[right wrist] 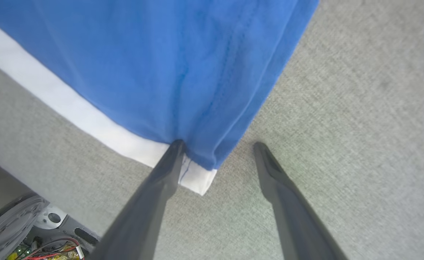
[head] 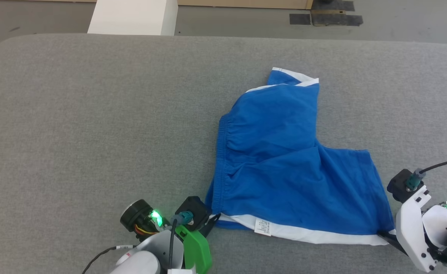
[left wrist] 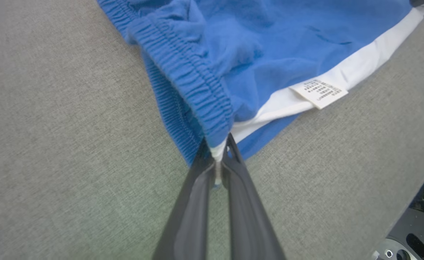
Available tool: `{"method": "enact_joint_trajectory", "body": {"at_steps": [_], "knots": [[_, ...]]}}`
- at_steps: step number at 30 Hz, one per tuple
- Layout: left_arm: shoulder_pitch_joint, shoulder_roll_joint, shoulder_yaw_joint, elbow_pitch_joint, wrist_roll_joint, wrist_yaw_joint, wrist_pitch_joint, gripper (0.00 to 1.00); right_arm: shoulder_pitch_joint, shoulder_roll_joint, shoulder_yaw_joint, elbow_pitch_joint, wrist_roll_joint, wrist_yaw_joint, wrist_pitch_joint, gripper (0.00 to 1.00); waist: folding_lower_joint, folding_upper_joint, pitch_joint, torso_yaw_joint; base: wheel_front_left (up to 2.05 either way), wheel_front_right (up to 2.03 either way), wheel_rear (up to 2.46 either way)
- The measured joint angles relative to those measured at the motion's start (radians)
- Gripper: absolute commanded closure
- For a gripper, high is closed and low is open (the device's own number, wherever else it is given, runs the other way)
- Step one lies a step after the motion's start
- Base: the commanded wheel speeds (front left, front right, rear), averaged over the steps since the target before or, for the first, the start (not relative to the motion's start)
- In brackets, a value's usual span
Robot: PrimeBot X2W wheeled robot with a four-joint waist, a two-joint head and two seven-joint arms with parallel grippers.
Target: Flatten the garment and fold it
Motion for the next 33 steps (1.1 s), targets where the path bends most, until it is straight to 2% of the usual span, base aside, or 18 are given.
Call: {"method": "enact_joint_trajectory", "body": {"at_steps": [3,4,5,12,18,25,30,33], "knots": [[0.000,0.000,0.000,0.008,0.000,0.000,-0.008,1.00,-0.026,-0.011,0.046,0.014,0.036,0.000,-0.018,0.00,0.0000,0.0000,0.003,0.005,0.00,0.00,0.00],[0.000,0.000,0.000,0.009,0.000,0.000,-0.009,1.00,-0.032,-0.014,0.057,0.018,0.043,0.000,-0.025,0.55,0.0000,0.0000,0.002,0.005,0.00,0.00,0.00],[0.000,0.000,-0.001,0.010,0.000,0.000,-0.011,1.00,-0.039,-0.016,0.071,0.023,0.050,0.000,-0.037,1.00,0.0000,0.0000,0.001,0.004,0.00,0.00,0.00],[0.011,0.000,-0.001,0.016,-0.007,0.008,-0.027,1.00,-0.048,-0.021,0.123,0.045,0.091,0.000,-0.193,1.00,0.0000,0.0000,-0.032,-0.006,0.00,0.00,0.00],[0.069,-0.001,0.017,0.013,-0.038,0.041,-0.066,1.00,-0.018,-0.040,0.128,-0.032,0.116,0.001,-0.344,1.00,0.0000,0.0000,-0.089,-0.015,0.00,0.00,0.00],[0.078,0.019,0.079,-0.073,-0.044,0.083,-0.125,1.00,0.002,-0.078,-0.006,-0.126,0.104,0.001,-0.510,1.00,0.0000,0.0000,-0.159,-0.027,0.00,0.00,0.00],[-0.015,0.030,0.161,-0.151,-0.044,0.103,-0.170,1.00,-0.008,-0.045,-0.142,-0.153,0.079,0.001,-0.595,1.00,0.0000,0.0000,-0.187,-0.040,0.00,0.00,0.00],[-0.100,0.024,0.206,-0.169,-0.053,0.098,-0.197,1.00,-0.045,0.008,-0.211,-0.148,0.071,0.000,-0.620,1.00,0.0000,0.0000,-0.188,-0.048,0.00,0.00,0.00]]}}
